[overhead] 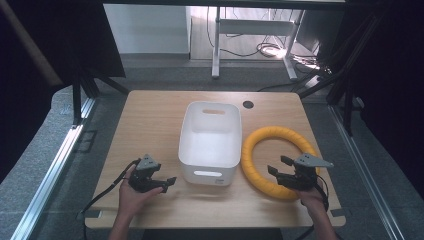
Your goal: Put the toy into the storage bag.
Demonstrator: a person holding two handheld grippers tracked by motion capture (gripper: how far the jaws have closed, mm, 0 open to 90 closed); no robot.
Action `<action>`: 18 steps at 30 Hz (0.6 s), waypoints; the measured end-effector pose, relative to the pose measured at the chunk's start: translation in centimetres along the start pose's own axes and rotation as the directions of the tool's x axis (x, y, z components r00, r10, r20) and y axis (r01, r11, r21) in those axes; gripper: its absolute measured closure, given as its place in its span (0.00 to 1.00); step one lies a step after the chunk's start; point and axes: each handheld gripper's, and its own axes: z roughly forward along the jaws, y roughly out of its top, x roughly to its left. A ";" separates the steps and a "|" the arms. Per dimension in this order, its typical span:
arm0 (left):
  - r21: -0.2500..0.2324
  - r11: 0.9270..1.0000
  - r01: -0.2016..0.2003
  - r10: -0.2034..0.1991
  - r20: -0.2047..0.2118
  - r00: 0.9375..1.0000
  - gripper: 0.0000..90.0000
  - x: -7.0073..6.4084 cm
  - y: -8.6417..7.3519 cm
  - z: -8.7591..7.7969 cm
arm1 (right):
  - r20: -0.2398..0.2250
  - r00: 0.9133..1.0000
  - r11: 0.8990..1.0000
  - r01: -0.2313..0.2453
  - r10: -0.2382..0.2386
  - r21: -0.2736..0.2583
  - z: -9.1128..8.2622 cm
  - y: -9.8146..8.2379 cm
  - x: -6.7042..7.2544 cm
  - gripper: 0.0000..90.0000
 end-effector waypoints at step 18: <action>0.022 1.000 -0.008 0.008 -0.002 1.000 0.22 -0.5 -0.3 0.1 | -0.020 0.999 0.998 -0.045 0.046 0.040 0.2 0.2 -0.8 0.43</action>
